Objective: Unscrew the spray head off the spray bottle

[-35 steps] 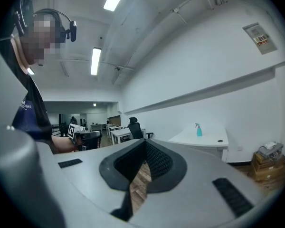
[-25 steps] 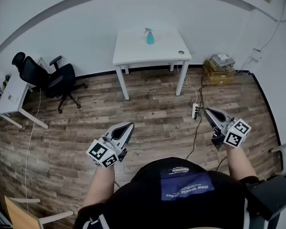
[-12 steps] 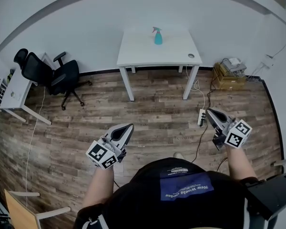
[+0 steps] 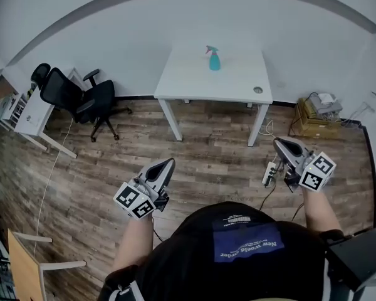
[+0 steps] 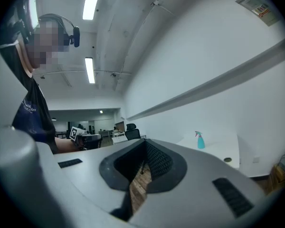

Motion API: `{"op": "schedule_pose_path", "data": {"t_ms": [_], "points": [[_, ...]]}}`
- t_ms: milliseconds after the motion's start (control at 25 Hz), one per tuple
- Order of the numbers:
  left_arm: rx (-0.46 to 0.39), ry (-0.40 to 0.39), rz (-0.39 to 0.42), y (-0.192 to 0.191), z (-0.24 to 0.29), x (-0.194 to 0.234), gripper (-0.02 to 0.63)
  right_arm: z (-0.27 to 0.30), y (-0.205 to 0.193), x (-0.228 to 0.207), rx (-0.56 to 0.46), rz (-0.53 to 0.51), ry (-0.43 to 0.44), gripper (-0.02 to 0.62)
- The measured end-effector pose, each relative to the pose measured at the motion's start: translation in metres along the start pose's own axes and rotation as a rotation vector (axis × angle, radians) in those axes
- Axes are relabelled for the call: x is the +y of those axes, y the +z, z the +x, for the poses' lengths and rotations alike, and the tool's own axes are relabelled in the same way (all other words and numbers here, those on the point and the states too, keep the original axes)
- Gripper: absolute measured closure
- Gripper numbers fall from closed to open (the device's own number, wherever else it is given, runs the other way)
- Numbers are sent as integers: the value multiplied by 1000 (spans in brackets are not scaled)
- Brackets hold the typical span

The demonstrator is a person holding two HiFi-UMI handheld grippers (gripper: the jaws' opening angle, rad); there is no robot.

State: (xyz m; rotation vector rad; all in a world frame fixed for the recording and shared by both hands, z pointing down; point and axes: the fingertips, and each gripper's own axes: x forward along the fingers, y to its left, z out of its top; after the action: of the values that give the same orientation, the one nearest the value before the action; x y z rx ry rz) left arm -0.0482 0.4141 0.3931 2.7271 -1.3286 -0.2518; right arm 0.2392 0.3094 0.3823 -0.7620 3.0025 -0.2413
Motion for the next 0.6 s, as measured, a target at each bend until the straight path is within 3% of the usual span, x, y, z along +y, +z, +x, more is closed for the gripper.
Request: {"op": "schedule_pose_path", "data": {"t_ms": [280, 600], "points": [[41, 15, -19, -10, 52, 21, 603, 11, -7, -60, 29, 28, 16, 604], [21, -63, -27, -12, 87, 90, 603, 58, -11, -93, 50, 13, -62, 604]]}}
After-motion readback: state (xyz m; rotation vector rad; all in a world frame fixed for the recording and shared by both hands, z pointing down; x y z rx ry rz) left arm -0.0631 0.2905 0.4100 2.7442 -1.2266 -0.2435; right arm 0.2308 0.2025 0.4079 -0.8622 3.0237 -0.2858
